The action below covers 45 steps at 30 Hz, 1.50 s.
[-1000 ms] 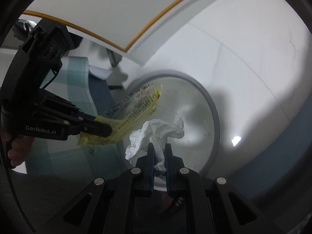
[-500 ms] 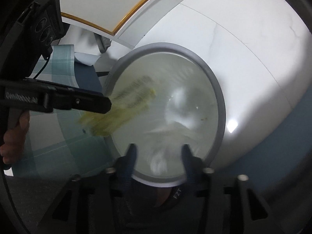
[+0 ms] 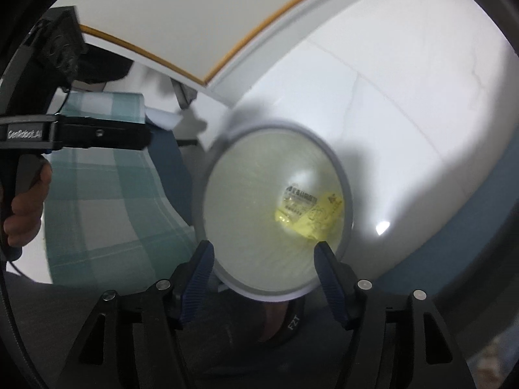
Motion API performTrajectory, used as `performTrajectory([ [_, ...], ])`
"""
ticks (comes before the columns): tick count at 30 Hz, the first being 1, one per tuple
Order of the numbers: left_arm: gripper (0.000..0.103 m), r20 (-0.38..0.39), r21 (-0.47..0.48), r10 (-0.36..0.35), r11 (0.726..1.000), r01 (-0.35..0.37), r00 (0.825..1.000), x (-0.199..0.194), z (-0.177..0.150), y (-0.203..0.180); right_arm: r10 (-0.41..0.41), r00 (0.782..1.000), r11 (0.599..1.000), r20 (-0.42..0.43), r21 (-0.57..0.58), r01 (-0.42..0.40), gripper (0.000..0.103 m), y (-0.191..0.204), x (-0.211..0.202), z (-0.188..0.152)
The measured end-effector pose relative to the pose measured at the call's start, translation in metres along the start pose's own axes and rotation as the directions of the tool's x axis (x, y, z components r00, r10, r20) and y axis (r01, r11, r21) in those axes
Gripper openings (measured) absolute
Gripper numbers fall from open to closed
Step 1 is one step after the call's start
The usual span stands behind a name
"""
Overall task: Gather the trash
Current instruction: 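Open both tools to drop the bag and tissue into the bin, then move both tools back over the table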
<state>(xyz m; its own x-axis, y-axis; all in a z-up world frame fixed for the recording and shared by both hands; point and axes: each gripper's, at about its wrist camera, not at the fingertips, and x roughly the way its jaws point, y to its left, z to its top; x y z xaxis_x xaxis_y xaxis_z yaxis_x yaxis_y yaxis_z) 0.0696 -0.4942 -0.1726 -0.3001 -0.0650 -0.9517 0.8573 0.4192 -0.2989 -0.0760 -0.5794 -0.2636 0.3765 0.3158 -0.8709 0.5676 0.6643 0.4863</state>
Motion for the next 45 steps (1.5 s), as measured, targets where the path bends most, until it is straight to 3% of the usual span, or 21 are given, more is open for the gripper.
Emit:
performTrajectory([
  [4, 0.067, 0.119, 0.027, 0.092, 0.995, -0.096, 0.989, -0.04, -0.02, -0.009, -0.005, 0.996, 0.999, 0.084, -0.037, 0.008, 0.065, 0.016, -0.035, 0.004],
  [6, 0.067, 0.202, 0.027, 0.154, 0.986, -0.163, 0.967, -0.064, -0.032, -0.005, -0.005, 0.991, 0.997, 0.134, -0.074, 0.015, 0.069, 0.027, -0.055, 0.004],
  [10, 0.067, 0.352, -0.056, 0.237, 0.971, -0.233, 0.905, -0.11, -0.07, 0.003, 0.035, 0.968, 0.984, 0.25, -0.179, 0.01, 0.071, 0.065, -0.098, 0.004],
  [13, 0.067, 0.456, -0.153, 0.292, 0.956, -0.249, 0.841, -0.144, -0.097, 0.01, 0.076, 0.934, 0.972, 0.35, -0.237, 0.01, 0.075, 0.096, -0.132, 0.001],
  [16, 0.068, 0.544, -0.259, 0.358, 0.932, -0.254, 0.759, -0.173, -0.129, 0.022, 0.129, 0.889, 0.951, 0.439, -0.309, 0.015, 0.08, 0.128, -0.167, -0.01],
  [19, 0.073, 0.63, -0.394, 0.423, 0.897, -0.202, 0.651, -0.197, -0.174, 0.034, 0.187, 0.845, 0.925, 0.501, -0.379, 0.02, 0.083, 0.161, -0.191, -0.021],
  [20, 0.077, 0.646, -0.43, 0.44, 0.885, -0.179, 0.623, -0.204, -0.188, 0.038, 0.217, 0.826, 0.913, 0.52, -0.409, 0.017, 0.087, 0.173, -0.199, -0.026],
  [23, 0.079, 0.677, -0.54, 0.531, 0.829, -0.145, 0.51, -0.224, -0.238, 0.052, 0.311, 0.767, 0.869, 0.561, -0.494, 0.008, 0.096, 0.209, -0.221, -0.045],
  [25, 0.079, 0.678, -0.584, 0.577, 0.799, -0.143, 0.455, -0.233, -0.258, 0.053, 0.364, 0.739, 0.835, 0.566, -0.551, 0.011, 0.097, 0.231, -0.23, -0.058],
  [27, 0.08, 0.677, -0.636, 0.631, 0.761, -0.129, 0.379, -0.24, -0.287, 0.056, 0.404, 0.721, 0.801, 0.563, -0.598, 0.018, 0.099, 0.251, -0.233, -0.07],
  [28, 0.084, 0.676, -0.657, 0.649, 0.745, -0.116, 0.349, -0.244, -0.302, 0.057, 0.424, 0.711, 0.784, 0.56, -0.621, 0.021, 0.1, 0.262, -0.234, -0.077],
  [31, 0.085, 0.656, -0.719, 0.701, 0.693, -0.048, 0.28, -0.253, -0.336, 0.058, 0.468, 0.697, 0.744, 0.544, -0.668, 0.022, 0.102, 0.289, -0.233, -0.087],
  [36, 0.094, 0.615, -0.781, 0.762, 0.625, 0.02, 0.203, -0.249, -0.382, 0.059, 0.559, 0.661, 0.683, 0.501, -0.73, -0.025, 0.103, 0.329, -0.227, -0.109],
  [40, 0.102, 0.561, -0.826, 0.811, 0.563, 0.039, 0.166, -0.246, -0.404, 0.073, 0.595, 0.651, 0.629, 0.471, -0.777, -0.012, 0.103, 0.358, -0.217, -0.126],
  [41, 0.102, 0.551, -0.833, 0.819, 0.551, 0.047, 0.162, -0.245, -0.409, 0.078, 0.598, 0.655, 0.618, 0.461, -0.786, -0.011, 0.103, 0.366, -0.211, -0.129],
  [45, 0.102, 0.505, -0.862, 0.843, 0.502, 0.067, 0.185, -0.238, -0.427, 0.099, 0.593, 0.669, 0.592, 0.448, -0.806, 0.016, 0.103, 0.387, -0.188, -0.141],
])
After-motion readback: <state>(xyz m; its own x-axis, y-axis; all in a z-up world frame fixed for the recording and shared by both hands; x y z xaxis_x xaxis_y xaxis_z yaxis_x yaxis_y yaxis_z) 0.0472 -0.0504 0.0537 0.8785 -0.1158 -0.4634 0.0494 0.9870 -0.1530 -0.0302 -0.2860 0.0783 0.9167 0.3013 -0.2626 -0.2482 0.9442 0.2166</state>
